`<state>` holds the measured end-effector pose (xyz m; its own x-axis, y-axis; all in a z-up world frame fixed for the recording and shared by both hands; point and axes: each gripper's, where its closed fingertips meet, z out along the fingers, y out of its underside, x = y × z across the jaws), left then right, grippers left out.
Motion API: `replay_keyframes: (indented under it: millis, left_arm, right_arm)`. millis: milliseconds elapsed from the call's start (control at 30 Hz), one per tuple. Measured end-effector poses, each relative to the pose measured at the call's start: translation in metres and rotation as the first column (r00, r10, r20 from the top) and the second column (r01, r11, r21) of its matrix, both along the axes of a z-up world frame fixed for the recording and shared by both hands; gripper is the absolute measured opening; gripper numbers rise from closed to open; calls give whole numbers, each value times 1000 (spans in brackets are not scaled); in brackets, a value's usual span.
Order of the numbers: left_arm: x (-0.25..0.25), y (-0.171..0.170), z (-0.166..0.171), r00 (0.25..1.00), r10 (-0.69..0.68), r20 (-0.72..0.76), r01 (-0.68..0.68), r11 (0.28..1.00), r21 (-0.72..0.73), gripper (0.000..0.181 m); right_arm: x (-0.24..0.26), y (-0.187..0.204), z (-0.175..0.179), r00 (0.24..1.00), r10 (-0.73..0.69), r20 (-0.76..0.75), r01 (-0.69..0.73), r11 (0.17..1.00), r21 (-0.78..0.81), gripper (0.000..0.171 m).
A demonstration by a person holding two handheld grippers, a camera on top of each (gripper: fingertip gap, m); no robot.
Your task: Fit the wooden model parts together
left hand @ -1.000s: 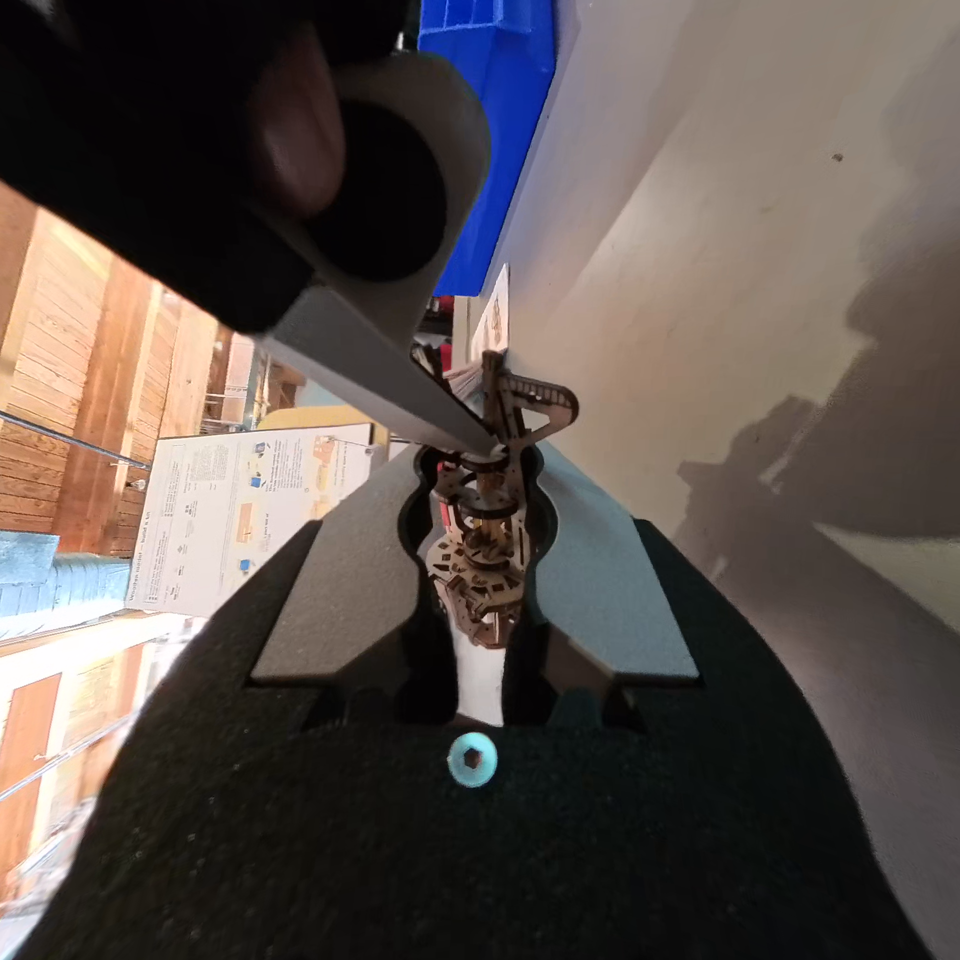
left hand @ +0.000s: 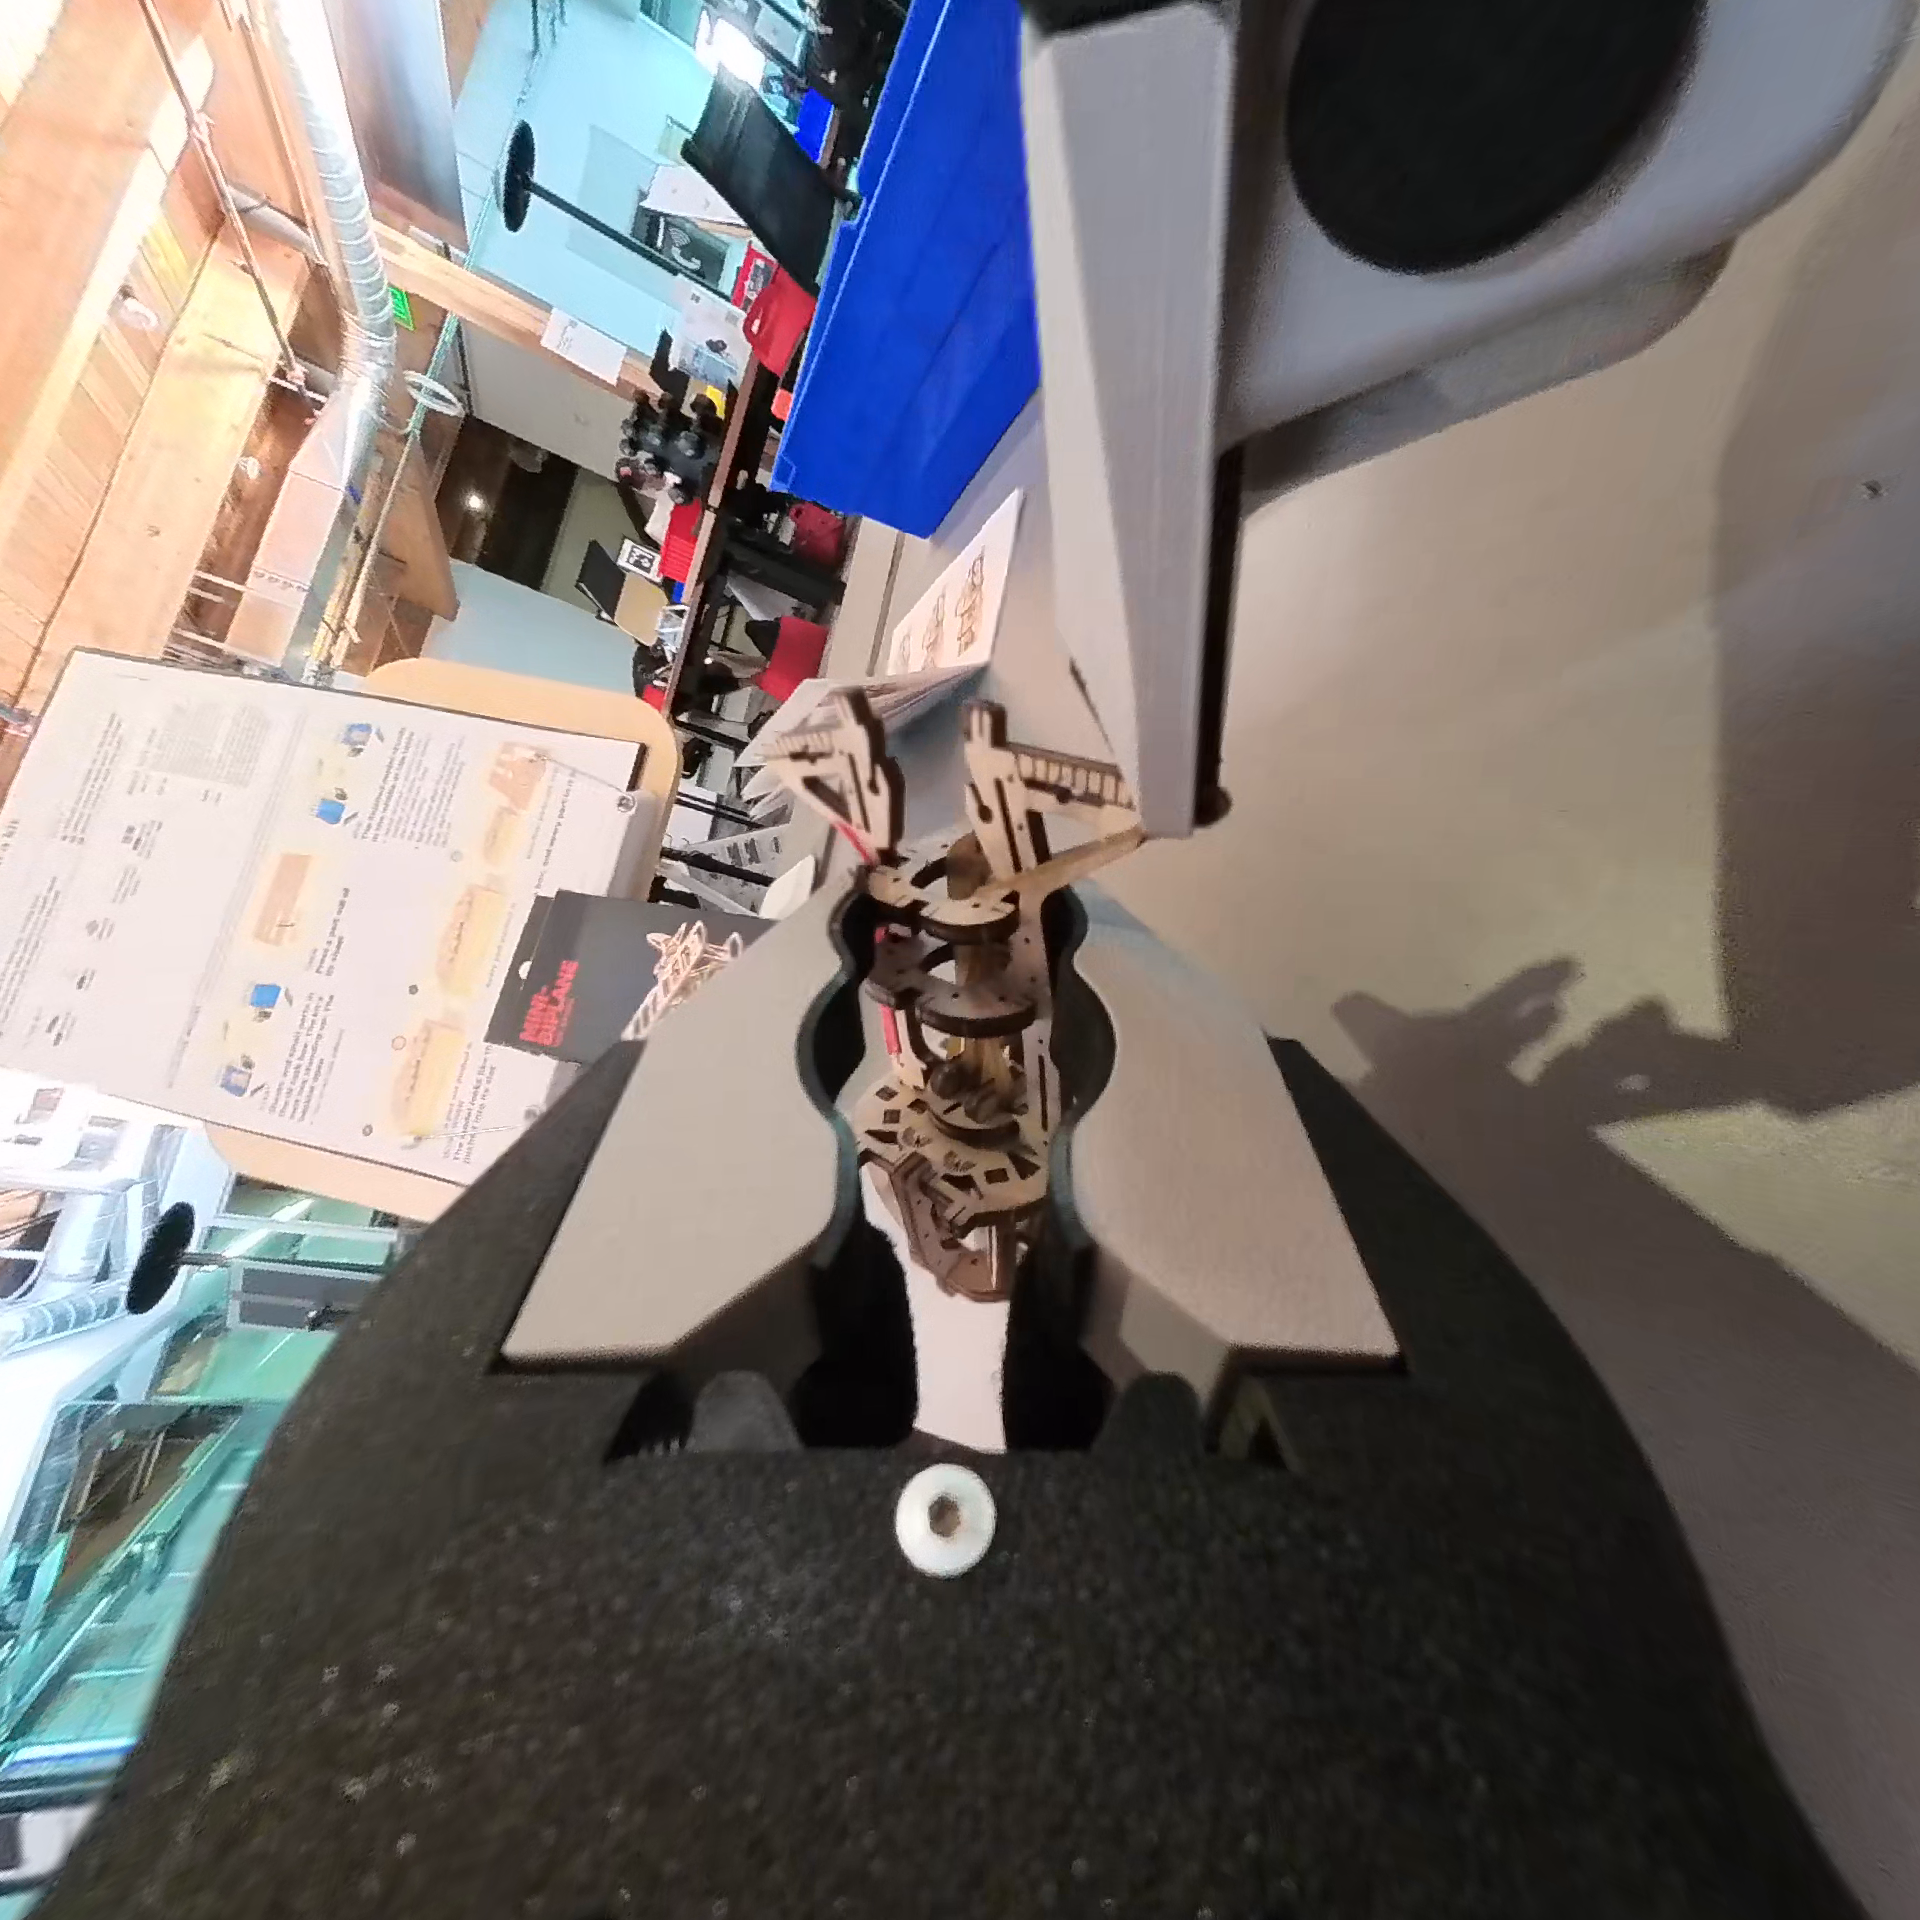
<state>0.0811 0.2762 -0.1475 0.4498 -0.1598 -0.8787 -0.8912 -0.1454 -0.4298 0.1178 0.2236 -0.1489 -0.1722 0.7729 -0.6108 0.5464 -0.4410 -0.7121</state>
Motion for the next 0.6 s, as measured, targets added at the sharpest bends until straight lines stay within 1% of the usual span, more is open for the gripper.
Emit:
replay_keyframes:
  millis: [100,200,333,433,533,600]
  left_arm:
    - [-2,0,-3,1000,-2,-7,1,1000,-14,29]
    - [-2,0,-4,1000,-11,-15,11,1000,-13,29]
    - [1,-1,1,1000,-14,-8,14,1000,-2,29]
    - [-2,-1,4,1000,-11,-9,11,1000,9,29]
    - [-2,-2,5,1000,-12,-20,13,1000,18,29]
    - [-3,-3,5,1000,-14,-17,14,1000,16,29]
  right_arm:
    - [1,4,4,1000,-9,-14,11,988,153,0]
    - [4,9,8,1000,-3,3,2,977,213,0]
    - [2,8,10,1000,8,3,-8,976,215,0]
    - [-1,8,12,1000,-8,-16,11,981,194,0]
    - [0,6,14,1000,-2,-30,5,992,124,0]
    - [2,4,16,999,12,-51,-9,998,63,6]
